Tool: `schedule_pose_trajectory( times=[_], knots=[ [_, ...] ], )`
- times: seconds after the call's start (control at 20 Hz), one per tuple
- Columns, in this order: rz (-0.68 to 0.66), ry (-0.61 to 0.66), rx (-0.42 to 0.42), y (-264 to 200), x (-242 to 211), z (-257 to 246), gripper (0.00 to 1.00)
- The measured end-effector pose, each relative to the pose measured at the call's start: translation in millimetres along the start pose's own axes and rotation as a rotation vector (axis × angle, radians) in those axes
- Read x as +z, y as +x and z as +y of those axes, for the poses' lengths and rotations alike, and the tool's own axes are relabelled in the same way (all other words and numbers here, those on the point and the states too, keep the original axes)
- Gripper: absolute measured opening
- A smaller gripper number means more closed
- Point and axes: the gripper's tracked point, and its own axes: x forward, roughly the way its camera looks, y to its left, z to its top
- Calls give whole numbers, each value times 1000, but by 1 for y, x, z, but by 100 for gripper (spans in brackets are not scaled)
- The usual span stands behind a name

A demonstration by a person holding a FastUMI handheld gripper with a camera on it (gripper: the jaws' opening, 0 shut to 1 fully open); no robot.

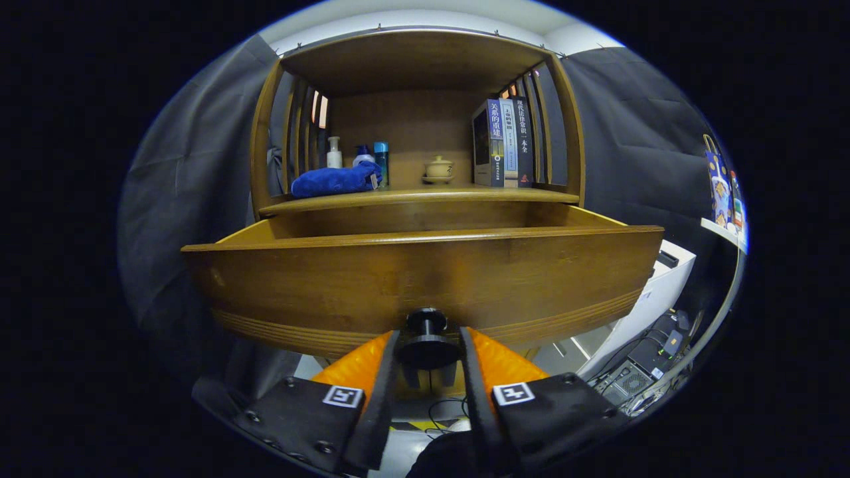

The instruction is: Pull open the drawer, take out the items inside it, and place them on the countertop above the cabinet.

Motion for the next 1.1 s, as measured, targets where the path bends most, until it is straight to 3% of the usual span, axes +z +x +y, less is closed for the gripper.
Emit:
schedule_pose_trajectory(
  times=[0.25,0.65,0.9,1.1],
  knots=[
    [-37,1,30,-12,31,6,100],
    [-96,57,39,-16,102,15,100],
    [-93,10,17,12,137,15,100],
    [-40,38,75,40,154,34,100]
  ],
)
